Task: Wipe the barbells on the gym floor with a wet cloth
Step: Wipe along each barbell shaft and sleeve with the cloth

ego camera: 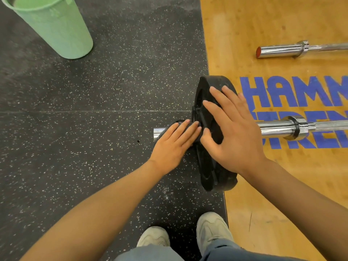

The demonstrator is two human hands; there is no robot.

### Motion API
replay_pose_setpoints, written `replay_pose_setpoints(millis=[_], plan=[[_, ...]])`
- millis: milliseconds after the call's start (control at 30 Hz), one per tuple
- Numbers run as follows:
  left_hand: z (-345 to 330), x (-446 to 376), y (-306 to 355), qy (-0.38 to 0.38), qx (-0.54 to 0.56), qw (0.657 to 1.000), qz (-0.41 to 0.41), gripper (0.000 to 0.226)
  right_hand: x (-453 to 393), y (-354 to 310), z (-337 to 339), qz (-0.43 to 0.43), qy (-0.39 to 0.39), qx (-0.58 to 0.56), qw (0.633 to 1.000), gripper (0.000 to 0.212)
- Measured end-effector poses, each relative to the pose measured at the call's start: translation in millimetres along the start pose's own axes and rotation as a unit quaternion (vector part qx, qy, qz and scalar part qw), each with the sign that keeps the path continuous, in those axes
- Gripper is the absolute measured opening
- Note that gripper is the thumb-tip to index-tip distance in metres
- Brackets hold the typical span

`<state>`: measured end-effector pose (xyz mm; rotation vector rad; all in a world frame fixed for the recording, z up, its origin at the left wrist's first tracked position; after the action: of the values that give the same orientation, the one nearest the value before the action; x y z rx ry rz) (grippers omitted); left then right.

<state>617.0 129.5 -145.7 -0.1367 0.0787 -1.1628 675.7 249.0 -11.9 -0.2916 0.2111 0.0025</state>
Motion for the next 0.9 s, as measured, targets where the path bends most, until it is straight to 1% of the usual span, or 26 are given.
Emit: replay_pose_setpoints(millis=[100, 133, 200, 267, 333, 400, 467, 533, 600, 633, 667, 767, 833, 900], plan=[[-2.1, 6.8, -13.9, -0.004, -0.003, 0.999, -0.052, 0.077, 2.1, 0.2, 0.7, 0.009, -0.003, -0.004, 1.000, 0.051], [-2.6, 9.9, -20.4, -0.004, -0.007, 0.998, -0.063, 0.074, 2.8, 0.0, 0.6, 0.010, -0.003, -0.005, 1.000, 0.051], [1.0, 14.6, -28.8, 0.012, 0.003, 0.998, -0.066, 0.058, 3.1, 0.2, -0.3, 0.009, -0.003, -0.007, 1.000, 0.052], [8.3, 10.5, -27.3, 0.035, 0.049, 0.998, -0.037, 0.047, 2.5, 0.5, -0.5, 0.004, -0.001, -0.010, 1.000, 0.051], [15.0, -4.2, -19.0, 0.036, 0.099, 0.994, 0.017, 0.049, 1.4, 0.7, 0.7, -0.002, 0.000, -0.010, 1.000, 0.050], [19.4, -18.1, -11.5, 0.028, 0.122, 0.991, 0.041, 0.055, -0.5, 0.3, 1.1, -0.003, -0.002, -0.011, 1.000, 0.050], [19.8, -20.5, -10.6, 0.031, 0.103, 0.994, 0.021, 0.055, -0.7, 1.3, 0.7, 0.000, -0.007, -0.016, 1.000, 0.050], [15.0, -9.7, -15.5, 0.038, 0.071, 0.997, -0.022, 0.049, 1.5, 1.0, 0.9, 0.006, -0.005, -0.018, 1.000, 0.049], [10.3, 4.3, -24.3, 0.039, 0.030, 0.998, -0.041, 0.047, 4.2, -1.6, 0.0, 0.014, -0.001, -0.015, 1.000, 0.050], [7.5, 7.5, -26.8, 0.041, 0.015, 0.999, -0.031, 0.048, 5.3, -1.8, -0.1, 0.015, 0.001, -0.014, 1.000, 0.050], [7.4, 7.0, -25.5, 0.042, 0.014, 0.999, 0.000, 0.048, 6.0, -1.5, -0.1, 0.013, 0.004, -0.013, 1.000, 0.050], [12.7, -11.8, -2.3, 0.033, 0.071, 0.988, 0.136, 0.048, 5.4, -1.5, 0.7, 0.004, 0.005, -0.012, 1.000, 0.049], [15.2, -26.0, 12.6, 0.015, 0.105, 0.980, 0.170, 0.052, 3.5, -2.2, 1.3, 0.000, 0.003, -0.005, 1.000, 0.049], [17.5, -29.6, 11.8, 0.003, 0.103, 0.980, 0.173, 0.059, 1.2, -1.8, 1.0, -0.004, -0.003, -0.005, 1.000, 0.049]])
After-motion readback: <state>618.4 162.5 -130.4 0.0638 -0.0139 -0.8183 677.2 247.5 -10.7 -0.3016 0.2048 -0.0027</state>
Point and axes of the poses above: each hand's wrist, its own x-axis away from the middle knuckle, its own z-axis out of the back of the hand, y = z × x, the point moved 5 cm from there along -x, towards the middle knuckle, and after that the axes turned 15 degrees about -y, right-handed, at the moved point
